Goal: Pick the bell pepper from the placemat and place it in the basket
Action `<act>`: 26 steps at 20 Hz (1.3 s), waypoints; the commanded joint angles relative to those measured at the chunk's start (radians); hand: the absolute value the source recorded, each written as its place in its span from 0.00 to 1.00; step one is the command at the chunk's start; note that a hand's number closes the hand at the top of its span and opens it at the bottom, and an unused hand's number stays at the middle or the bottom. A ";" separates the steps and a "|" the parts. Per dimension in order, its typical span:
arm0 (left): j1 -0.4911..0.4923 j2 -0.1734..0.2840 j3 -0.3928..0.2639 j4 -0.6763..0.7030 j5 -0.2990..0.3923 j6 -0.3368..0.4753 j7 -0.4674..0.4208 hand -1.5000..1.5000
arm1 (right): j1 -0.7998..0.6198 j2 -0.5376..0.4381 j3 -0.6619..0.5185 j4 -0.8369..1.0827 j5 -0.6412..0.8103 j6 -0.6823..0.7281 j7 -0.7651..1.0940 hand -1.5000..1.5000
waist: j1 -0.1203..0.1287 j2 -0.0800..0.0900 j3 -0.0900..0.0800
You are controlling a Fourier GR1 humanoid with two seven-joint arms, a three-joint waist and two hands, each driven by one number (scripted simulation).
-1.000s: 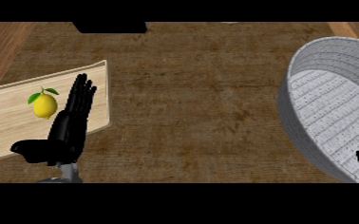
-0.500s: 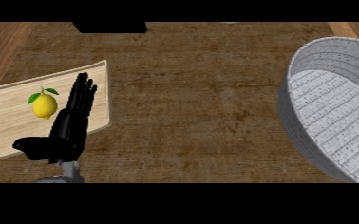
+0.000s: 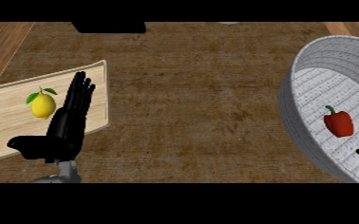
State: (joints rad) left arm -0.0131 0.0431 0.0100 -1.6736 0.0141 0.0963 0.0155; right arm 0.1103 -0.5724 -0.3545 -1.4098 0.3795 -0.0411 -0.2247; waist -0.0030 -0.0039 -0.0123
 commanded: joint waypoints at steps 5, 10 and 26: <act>0.027 -0.027 -0.026 0.006 -0.026 0.017 -0.022 0.50 | 0.009 0.038 -0.110 -0.087 -0.107 0.003 -0.072 0.00 | -0.003 0.002 0.012; -0.042 -0.002 0.012 0.052 -0.002 -0.002 -0.014 0.50 | -0.025 0.029 -0.209 -0.107 -0.146 -0.037 -0.034 0.00 | -0.005 0.003 0.012; 0.090 0.000 -0.014 -0.069 -0.006 -0.017 -0.012 0.50 | 0.044 -0.198 -0.606 0.159 -0.467 0.291 -0.125 0.00 | 0.001 0.002 0.012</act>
State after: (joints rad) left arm 0.0046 0.0437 0.0111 -1.6964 0.0094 0.0924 0.0210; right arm 0.1388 -0.7200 -0.8983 -1.3109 -0.0366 0.1649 -0.3038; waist -0.0061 -0.0016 0.0000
